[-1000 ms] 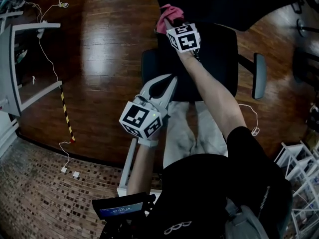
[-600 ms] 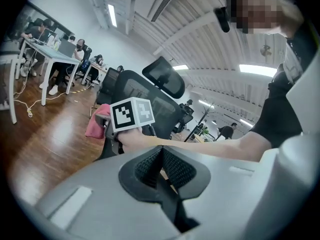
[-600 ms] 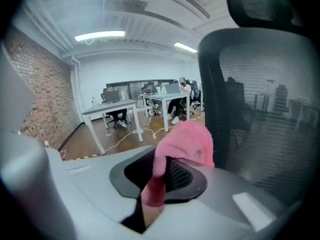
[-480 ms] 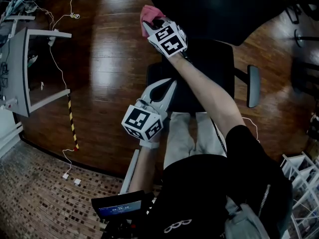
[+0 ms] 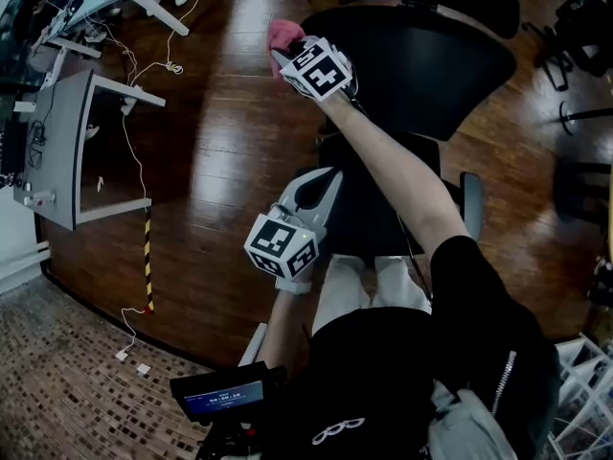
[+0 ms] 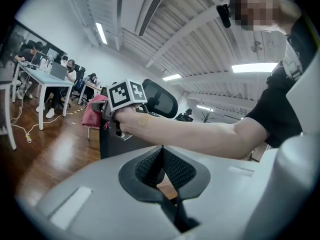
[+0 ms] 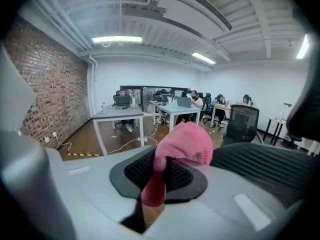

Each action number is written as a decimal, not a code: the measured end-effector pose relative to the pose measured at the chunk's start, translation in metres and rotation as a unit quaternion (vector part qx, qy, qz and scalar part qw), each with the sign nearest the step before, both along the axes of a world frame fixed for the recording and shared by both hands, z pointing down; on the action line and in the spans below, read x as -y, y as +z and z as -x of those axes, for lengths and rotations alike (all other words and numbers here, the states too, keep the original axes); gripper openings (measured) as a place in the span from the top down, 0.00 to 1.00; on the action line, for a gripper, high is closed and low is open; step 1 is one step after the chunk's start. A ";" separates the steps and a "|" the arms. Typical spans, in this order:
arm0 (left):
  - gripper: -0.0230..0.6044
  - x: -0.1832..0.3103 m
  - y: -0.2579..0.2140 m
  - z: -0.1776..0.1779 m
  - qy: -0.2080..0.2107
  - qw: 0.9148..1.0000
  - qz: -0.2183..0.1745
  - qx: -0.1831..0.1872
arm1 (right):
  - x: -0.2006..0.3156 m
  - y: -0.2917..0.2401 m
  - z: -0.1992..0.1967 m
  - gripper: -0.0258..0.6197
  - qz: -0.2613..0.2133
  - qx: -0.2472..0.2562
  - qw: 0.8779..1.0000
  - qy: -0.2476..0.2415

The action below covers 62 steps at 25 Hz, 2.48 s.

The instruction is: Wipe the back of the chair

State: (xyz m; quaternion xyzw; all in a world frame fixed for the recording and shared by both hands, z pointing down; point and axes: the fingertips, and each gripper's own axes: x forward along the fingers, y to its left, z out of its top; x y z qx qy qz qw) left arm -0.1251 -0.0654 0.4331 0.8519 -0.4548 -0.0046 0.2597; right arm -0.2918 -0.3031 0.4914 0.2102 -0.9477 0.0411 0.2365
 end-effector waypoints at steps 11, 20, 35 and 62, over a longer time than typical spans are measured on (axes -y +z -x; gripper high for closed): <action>0.97 0.008 -0.001 -0.012 0.010 1.000 0.012 0.008 | 0.036 -0.023 -0.063 0.90 -0.001 0.023 0.998 0.055; 0.97 0.030 -0.006 -0.081 0.071 0.997 0.008 0.018 | 0.086 -0.032 -0.222 0.90 0.004 0.045 0.984 0.171; 0.97 0.051 -0.012 -0.219 0.157 0.987 0.003 0.012 | 0.105 -0.039 -0.503 0.90 -0.014 0.031 0.948 0.315; 0.97 0.017 0.000 -0.107 0.095 0.995 0.009 0.005 | 0.072 0.025 -0.392 0.90 -0.046 -0.111 0.948 0.295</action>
